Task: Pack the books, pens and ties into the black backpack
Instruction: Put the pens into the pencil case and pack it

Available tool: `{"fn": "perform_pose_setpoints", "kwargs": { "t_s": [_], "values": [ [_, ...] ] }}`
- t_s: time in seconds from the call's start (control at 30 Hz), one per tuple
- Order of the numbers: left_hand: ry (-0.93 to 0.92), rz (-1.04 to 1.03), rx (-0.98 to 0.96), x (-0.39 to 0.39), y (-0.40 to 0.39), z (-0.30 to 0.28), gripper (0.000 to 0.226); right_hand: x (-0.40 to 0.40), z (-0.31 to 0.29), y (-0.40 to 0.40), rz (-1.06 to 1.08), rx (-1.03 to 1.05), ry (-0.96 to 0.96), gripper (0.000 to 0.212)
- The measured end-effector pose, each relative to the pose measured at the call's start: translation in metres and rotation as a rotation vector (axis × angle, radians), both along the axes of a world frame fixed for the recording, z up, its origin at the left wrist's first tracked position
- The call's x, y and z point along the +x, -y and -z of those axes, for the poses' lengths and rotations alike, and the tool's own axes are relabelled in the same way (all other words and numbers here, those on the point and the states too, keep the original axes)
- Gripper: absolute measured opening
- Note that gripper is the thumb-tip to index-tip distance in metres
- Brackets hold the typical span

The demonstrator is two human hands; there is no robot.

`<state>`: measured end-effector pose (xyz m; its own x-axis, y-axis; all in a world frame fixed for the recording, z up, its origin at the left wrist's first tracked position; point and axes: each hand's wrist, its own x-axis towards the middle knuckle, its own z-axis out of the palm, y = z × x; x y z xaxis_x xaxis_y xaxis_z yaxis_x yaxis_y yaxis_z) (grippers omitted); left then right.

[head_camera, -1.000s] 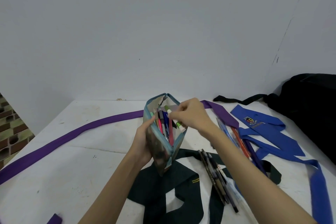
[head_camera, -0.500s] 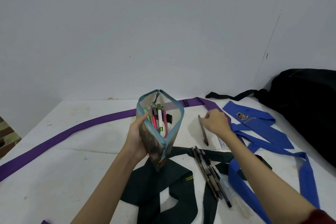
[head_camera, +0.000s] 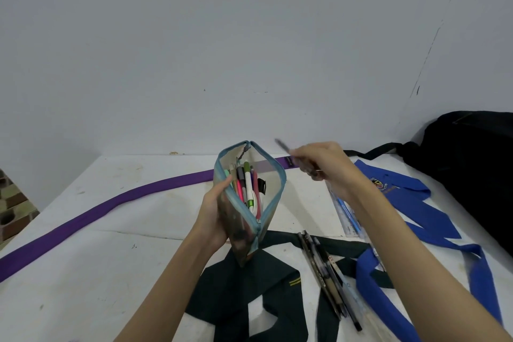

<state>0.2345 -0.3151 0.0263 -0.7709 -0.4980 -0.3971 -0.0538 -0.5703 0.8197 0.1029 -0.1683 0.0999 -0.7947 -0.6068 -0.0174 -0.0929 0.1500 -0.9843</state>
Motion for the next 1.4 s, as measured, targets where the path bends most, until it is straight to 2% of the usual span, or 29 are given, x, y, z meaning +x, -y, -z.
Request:
{"fn": "perform_pose_setpoints", "kwargs": {
  "t_s": [0.1, 0.17, 0.27, 0.33, 0.4, 0.53, 0.6, 0.67, 0.77, 0.87, 0.97, 1.1, 1.17, 1.27, 1.33, 1.4],
  "values": [
    [-0.008, 0.005, -0.008, 0.000, -0.005, -0.003, 0.044, 0.021, -0.012, 0.013, -0.134, 0.226, -0.172, 0.020],
    [-0.033, 0.022, -0.001, 0.000, -0.009, -0.006, 0.039, 0.028, -0.002, 0.027, -0.094, 0.405, -0.362, 0.021],
    [-0.071, 0.042, 0.009, 0.000, -0.013, -0.008, 0.031, 0.036, 0.014, 0.038, 0.015, 0.672, -0.785, 0.028],
    [-0.083, 0.042, 0.002, 0.001, -0.013, -0.008, 0.028, 0.037, 0.015, 0.033, 0.077, 0.658, -0.886, 0.035],
    [-0.089, 0.044, -0.013, 0.002, -0.013, -0.008, 0.028, 0.033, 0.012, 0.026, 0.120, 0.570, -0.856, 0.034],
    [-0.064, 0.000, -0.006, 0.004, -0.011, -0.007, 0.031, 0.018, 0.006, 0.008, 0.023, 0.340, -0.470, 0.042],
    [-0.066, 0.011, 0.025, 0.004, -0.011, -0.006, 0.040, 0.016, 0.008, 0.000, 0.011, 0.267, -0.374, 0.045],
    [-0.079, 0.031, 0.050, 0.006, -0.014, -0.007, 0.042, 0.016, 0.012, -0.008, 0.054, 0.212, -0.338, 0.036],
    [-0.128, 0.063, 0.054, 0.006, -0.018, -0.007, 0.033, 0.009, 0.022, -0.023, 0.133, 0.153, -0.218, 0.027],
    [-0.141, 0.067, 0.038, 0.007, -0.023, -0.006, 0.027, 0.002, 0.047, -0.040, 0.170, 0.361, -0.254, 0.023],
    [-0.128, 0.072, 0.023, 0.006, -0.024, -0.003, 0.025, 0.009, 0.079, -0.050, 0.008, 0.645, -0.316, 0.023],
    [-0.120, 0.069, -0.002, 0.004, -0.025, -0.001, 0.023, 0.031, 0.097, -0.046, -0.126, 0.888, -0.470, 0.046],
    [-0.109, 0.061, -0.020, 0.003, -0.026, 0.000, 0.023, 0.037, 0.099, -0.042, -0.120, 0.984, -0.600, 0.046],
    [-0.099, 0.057, -0.031, 0.003, -0.026, 0.000, 0.025, 0.039, 0.097, -0.038, -0.111, 1.023, -0.681, 0.039],
    [-0.099, 0.059, -0.028, 0.004, -0.025, 0.000, 0.027, 0.036, 0.091, -0.037, -0.120, 0.985, -0.611, 0.036],
    [-0.093, 0.054, -0.028, 0.004, -0.023, 0.000, 0.031, 0.026, 0.080, -0.041, -0.093, 0.832, -0.466, 0.028]
  ]
}}
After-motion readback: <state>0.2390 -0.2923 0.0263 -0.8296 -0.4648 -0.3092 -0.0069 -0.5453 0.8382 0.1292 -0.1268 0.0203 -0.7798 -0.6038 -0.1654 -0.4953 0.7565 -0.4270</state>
